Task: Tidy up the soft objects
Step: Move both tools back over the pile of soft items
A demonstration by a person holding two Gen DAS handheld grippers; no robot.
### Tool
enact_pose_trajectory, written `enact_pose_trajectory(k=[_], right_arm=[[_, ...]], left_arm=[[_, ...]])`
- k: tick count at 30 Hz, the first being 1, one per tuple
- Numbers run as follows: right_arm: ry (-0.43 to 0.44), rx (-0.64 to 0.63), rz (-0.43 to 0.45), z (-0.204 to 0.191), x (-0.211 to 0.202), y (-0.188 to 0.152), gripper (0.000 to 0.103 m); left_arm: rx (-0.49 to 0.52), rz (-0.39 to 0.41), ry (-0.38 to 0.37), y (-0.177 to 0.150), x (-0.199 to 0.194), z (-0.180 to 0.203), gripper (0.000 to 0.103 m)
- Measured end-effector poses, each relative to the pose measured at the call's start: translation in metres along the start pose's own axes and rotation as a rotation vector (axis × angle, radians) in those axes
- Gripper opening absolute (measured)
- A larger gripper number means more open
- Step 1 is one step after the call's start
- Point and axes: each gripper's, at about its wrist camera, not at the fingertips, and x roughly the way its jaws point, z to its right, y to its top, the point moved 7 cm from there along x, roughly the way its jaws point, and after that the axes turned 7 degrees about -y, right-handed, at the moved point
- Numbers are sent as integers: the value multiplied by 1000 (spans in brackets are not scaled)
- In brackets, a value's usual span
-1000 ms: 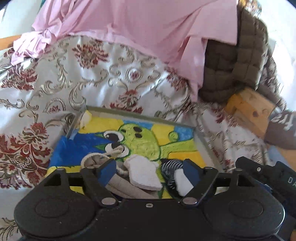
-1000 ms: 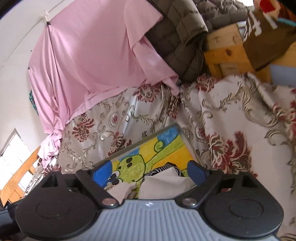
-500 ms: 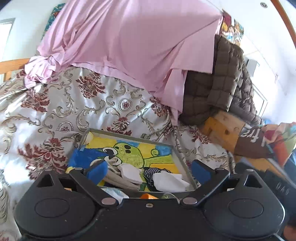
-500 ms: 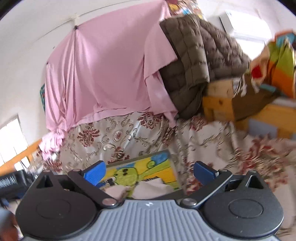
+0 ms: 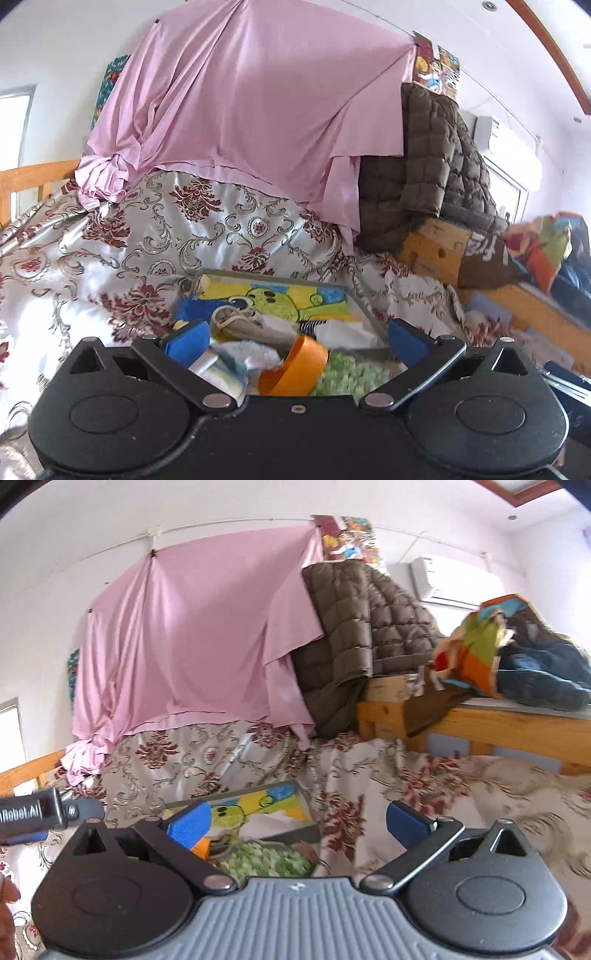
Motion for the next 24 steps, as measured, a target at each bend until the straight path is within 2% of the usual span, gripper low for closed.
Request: enact_pose_trajectory(k=[5,11,24], right_arm=[[-101,1,-23,12,-31,-13,103],[-118,3,-127,13,-41,-28,103],[-125,-149,-349,-17,-13,-65,103]], left_arm=[[40,-15,20,-24,-25,-2,102],[136,-71,7,-47,-36,-7,102],[256,-218,-87,-88,-30,-12,102]])
